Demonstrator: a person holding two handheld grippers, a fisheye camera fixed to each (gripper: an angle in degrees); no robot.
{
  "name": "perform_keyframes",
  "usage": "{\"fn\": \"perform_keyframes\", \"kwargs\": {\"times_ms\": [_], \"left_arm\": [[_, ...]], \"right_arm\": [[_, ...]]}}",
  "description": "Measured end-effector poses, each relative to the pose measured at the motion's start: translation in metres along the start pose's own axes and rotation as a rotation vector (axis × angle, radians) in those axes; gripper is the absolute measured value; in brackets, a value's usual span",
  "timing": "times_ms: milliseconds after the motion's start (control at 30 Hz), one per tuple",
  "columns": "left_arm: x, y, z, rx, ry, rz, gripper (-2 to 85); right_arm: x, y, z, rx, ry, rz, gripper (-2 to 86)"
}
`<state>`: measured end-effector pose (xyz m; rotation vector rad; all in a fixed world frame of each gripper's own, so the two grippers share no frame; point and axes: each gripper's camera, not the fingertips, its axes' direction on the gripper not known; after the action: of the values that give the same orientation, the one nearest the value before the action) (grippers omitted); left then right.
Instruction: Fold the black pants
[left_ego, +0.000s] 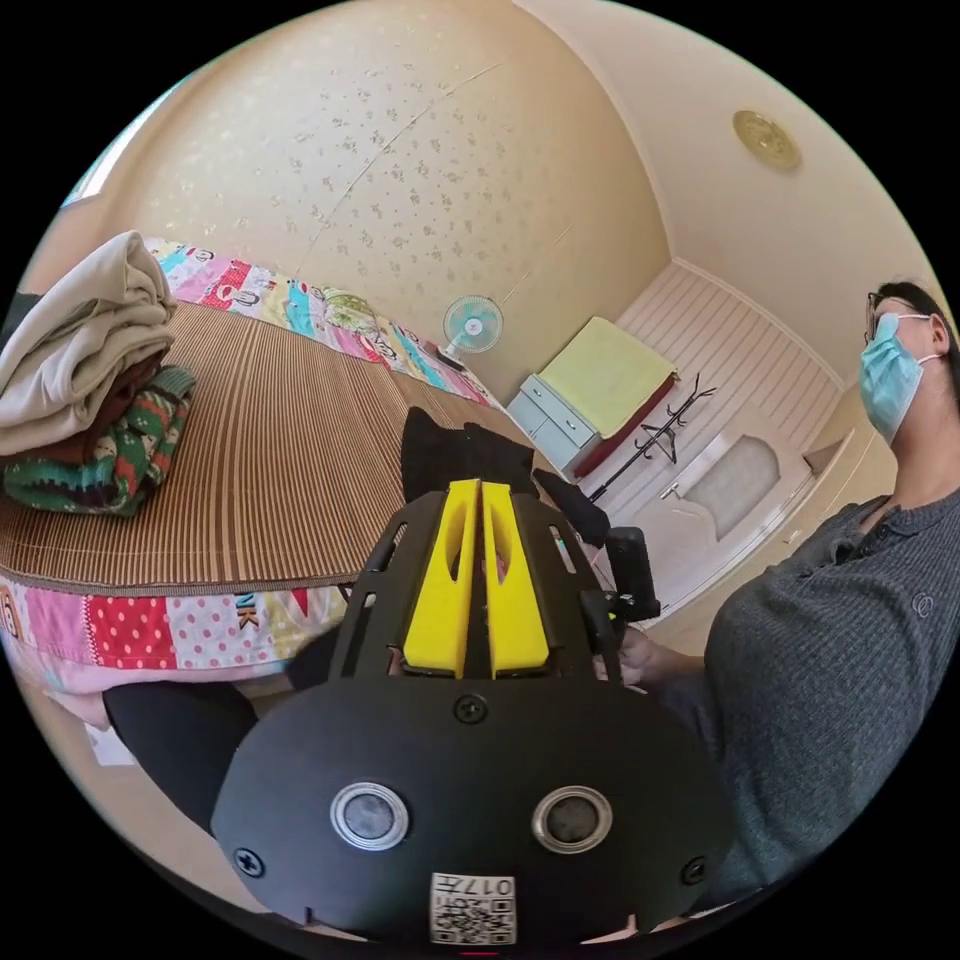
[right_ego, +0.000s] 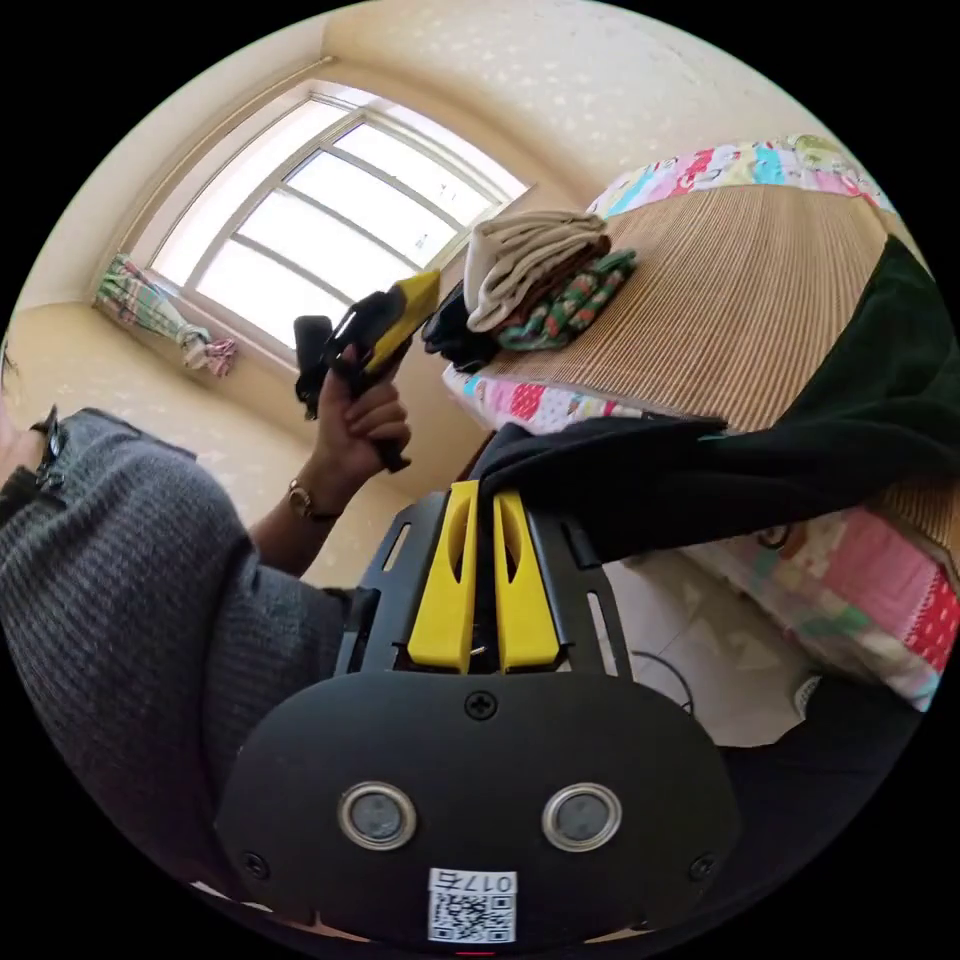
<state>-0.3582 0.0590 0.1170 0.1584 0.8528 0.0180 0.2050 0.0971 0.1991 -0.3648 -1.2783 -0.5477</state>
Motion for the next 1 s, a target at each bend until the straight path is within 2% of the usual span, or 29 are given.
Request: {"fn": "perform_keyframes", "kwargs": {"times_ms": [133, 200, 333, 467, 567, 733, 900, 1000], "left_arm": [[-0.020, -0.013, 0.041, -0.118, 0.030, -0.039, -0.5], [-0.028, -0.022, 0.070, -0.168, 0.038, -0.061, 0.2], [-0.050, -0.068, 0.168, -0.290, 0.050, -0.098, 4.6], [-0.080, -0.132, 0.296, -0.452, -0.086, -0.106, 8.3], [-0.107, -0.168, 0.367, -0.488, -0.177, -0.184, 12.0], [-0.119, -0.202, 0.418, -0.442, -0.286, -0.195, 15.9], [-0.100, -0.205, 0.443, -0.442, -0.417, -0.119, 14.3], [-0.093, -0.206, 0.451, -0.468, -0.425, -0.104, 12.3]], "right_arm": [[0.007, 0.000, -0.033, -0.064, 0.133, 0.045, 2.6], [0.031, 0.006, -0.082, 0.013, 0.230, 0.137, 2.6], [0.058, 0.014, -0.152, 0.122, 0.281, 0.217, 2.6], [0.059, 0.013, -0.191, 0.192, 0.420, 0.228, 2.8], [0.055, 0.020, -0.196, 0.246, 0.438, 0.246, 3.2], [0.071, 0.037, -0.206, 0.255, 0.564, 0.373, 4.8], [0.144, -0.009, -0.274, 0.182, 0.822, 0.453, 9.3], [0.213, -0.053, -0.317, 0.136, 0.883, 0.515, 11.8]]}}
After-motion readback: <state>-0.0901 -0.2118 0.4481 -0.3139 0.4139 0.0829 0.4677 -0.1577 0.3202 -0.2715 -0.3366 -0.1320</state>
